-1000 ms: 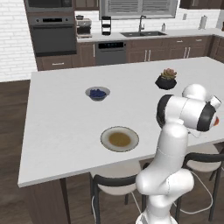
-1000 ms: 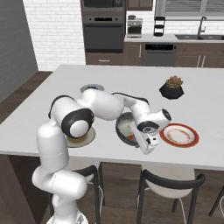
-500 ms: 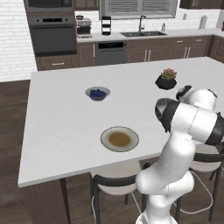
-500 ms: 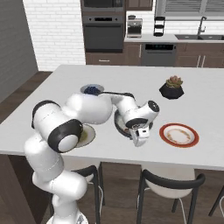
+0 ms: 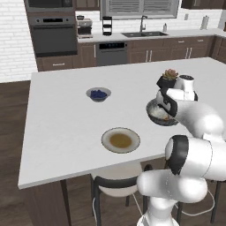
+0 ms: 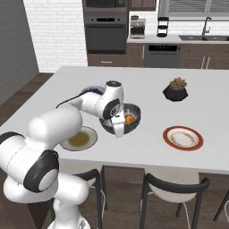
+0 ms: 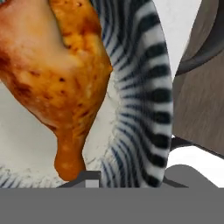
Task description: Pick the chicken drumstick and garlic from their plates and place them in the bowl. Then put the bowl in the fridge.
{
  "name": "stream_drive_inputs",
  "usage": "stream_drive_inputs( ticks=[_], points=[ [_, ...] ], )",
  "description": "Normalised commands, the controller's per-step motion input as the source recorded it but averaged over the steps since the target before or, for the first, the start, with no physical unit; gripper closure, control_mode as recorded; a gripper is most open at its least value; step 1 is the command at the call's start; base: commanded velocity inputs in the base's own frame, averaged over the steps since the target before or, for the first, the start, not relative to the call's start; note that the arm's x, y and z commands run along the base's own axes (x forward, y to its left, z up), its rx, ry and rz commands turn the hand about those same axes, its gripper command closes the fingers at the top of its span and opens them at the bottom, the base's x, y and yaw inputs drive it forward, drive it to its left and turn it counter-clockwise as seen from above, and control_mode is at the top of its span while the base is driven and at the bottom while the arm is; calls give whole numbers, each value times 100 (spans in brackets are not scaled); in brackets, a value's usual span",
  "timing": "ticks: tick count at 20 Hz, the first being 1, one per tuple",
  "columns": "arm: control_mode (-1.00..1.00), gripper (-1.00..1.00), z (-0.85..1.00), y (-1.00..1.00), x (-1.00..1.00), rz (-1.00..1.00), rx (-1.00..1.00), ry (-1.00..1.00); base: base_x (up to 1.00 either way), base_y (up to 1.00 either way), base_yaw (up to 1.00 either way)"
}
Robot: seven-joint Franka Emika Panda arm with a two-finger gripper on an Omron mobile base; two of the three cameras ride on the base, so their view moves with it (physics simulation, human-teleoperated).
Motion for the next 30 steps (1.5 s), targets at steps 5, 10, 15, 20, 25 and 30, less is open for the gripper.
stream_drive_inputs(
  ticks=[5,10,15,20,25,30],
  points=[
    [-100,100,94,5,-55,-1,6,13,0,0,0],
    [-100,100,56,0,-72,-1,7,-3,0,0,0],
    [-100,100,43,12,-47,-2,11,-13,0,0,0],
    [-100,100,17,28,-41,0,8,-21,0,0,0],
    [-100,100,2,27,-58,0,6,-37,0,0,0],
    [100,100,0,0,-15,0,0,-5,-59,-42,-3]
  ],
)
